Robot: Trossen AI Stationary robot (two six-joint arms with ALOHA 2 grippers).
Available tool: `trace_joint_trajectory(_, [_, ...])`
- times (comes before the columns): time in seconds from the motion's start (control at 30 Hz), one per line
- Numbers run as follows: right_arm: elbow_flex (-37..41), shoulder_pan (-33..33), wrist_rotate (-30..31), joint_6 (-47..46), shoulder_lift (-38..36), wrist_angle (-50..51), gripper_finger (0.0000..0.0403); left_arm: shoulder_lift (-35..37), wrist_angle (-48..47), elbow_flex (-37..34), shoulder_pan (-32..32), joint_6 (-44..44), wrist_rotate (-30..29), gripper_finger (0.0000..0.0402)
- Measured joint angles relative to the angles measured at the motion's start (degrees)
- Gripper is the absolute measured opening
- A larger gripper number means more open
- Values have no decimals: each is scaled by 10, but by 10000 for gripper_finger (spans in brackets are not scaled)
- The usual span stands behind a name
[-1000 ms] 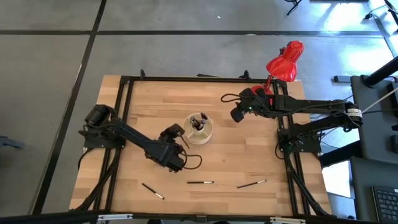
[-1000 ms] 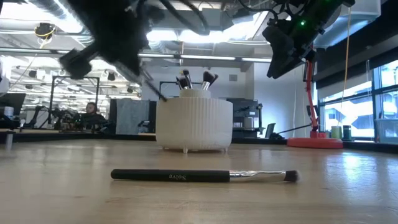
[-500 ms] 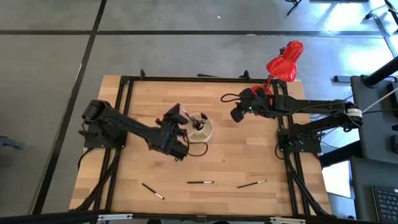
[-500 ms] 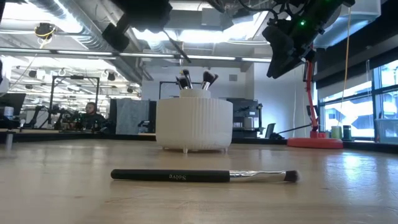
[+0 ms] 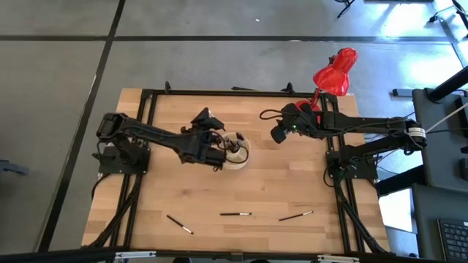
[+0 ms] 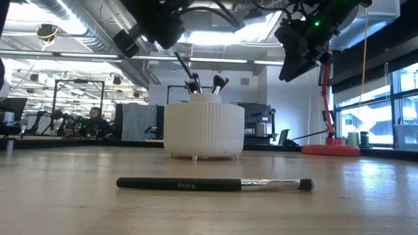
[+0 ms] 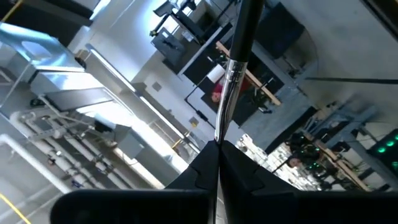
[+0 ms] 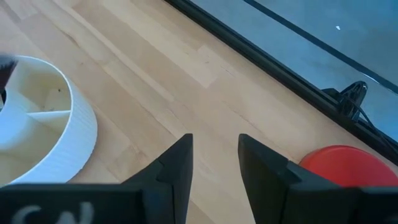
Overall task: Put items in baskets/containers
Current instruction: Put the eyeshadow brush into the white organizer
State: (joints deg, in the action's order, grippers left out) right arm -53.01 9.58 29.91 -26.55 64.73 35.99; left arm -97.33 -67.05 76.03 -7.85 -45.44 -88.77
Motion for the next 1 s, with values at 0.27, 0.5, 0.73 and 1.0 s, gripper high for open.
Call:
trace_joint_trajectory(0.27, [0,0,0,2,0,0,128,-5,92,0,-2,-58,20,3])
trace_joint_trajectory(0.5, [0,0,0,2,0,0,128,-5,147,0,-23,-85,78,3])
trace_joint_trajectory(0.73, [0,0,0,2,0,0,128,-5,159,0,-29,-89,111,3])
trace_joint_trajectory(1.0, [0,0,0,2,0,0,128,-5,161,0,-28,-104,153,3])
